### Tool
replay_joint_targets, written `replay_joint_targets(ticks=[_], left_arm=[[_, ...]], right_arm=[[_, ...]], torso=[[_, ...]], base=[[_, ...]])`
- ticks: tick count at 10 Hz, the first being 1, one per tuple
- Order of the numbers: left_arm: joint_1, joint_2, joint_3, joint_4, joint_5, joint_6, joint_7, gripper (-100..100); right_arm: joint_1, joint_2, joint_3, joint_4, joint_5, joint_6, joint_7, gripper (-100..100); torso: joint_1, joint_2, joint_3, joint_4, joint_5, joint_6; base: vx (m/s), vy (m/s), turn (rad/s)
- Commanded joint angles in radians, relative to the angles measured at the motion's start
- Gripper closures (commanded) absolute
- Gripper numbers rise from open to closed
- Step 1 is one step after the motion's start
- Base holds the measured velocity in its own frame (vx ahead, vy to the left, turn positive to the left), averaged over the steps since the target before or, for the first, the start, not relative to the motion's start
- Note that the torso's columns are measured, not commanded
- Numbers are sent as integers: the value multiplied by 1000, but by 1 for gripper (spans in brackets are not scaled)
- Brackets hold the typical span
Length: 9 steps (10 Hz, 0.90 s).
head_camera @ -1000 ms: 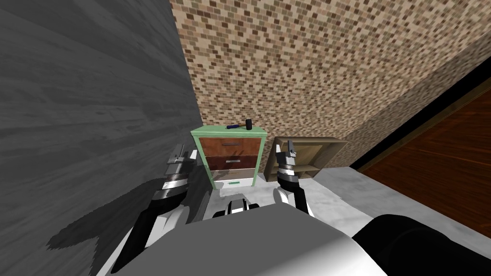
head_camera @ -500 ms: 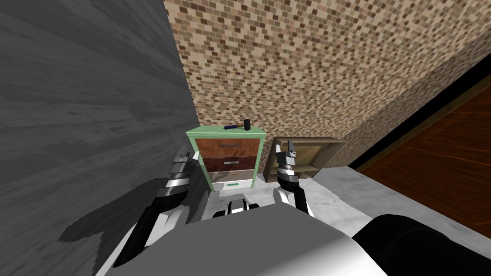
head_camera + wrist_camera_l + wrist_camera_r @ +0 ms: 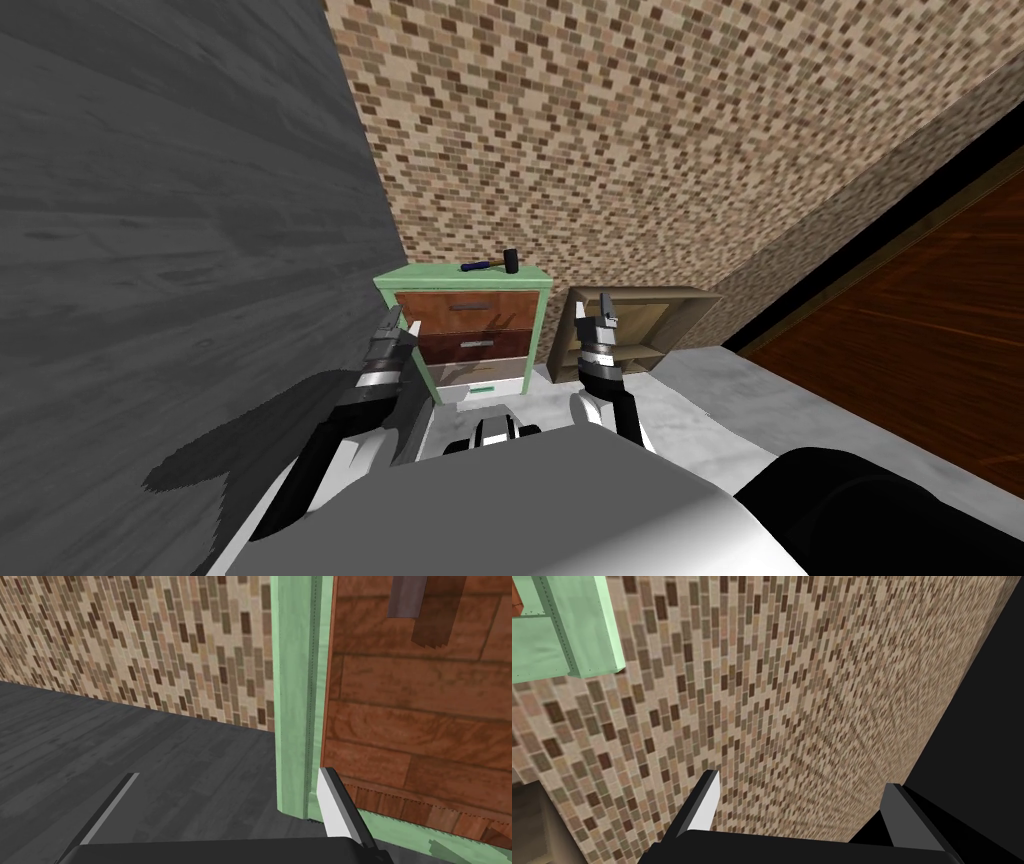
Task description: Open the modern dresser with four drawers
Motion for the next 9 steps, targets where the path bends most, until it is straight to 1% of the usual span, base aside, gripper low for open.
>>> replay_joint_targets(ticks=[1, 2, 4, 5, 7, 8, 9], left_arm=[[-9, -1, 0, 10, -3, 55, 0, -100], [-12, 3, -2, 13, -5, 84, -1, -100], [-15, 6, -3, 16, -7, 113, -2, -100], [-17, 8, -5, 20, -9, 143, -3, -100], [-20, 7, -6, 24, -11, 175, -3, -100], [-24, 4, -8, 29, -14, 210, -4, -100], [-26, 2, -9, 32, -15, 228, -5, -100]], right_arm=[[0, 0, 0, 0, 0, 0, 0, 0], [0, 0, 0, 0, 0, 0, 0, 0], [0, 0, 0, 0, 0, 0, 0, 0], [0, 0, 0, 0, 0, 0, 0, 0], [0, 0, 0, 0, 0, 0, 0, 0], [0, 0, 0, 0, 0, 0, 0, 0], [0, 0, 0, 0, 0, 0, 0, 0]], torso=[[0, 0, 0, 0, 0, 0], [0, 0, 0, 0, 0, 0], [0, -1, -1, 0, 0, 0], [0, 0, 0, 0, 0, 0], [-1, -1, -1, 0, 0, 0], [-1, 0, 0, 0, 0, 0], [-1, -1, 0, 0, 0, 0]], base=[[40, -32, -24], [49, -27, -27], [46, -26, -25], [56, -29, -33], [49, -35, -25], [56, -38, -29], [63, -37, -36]])
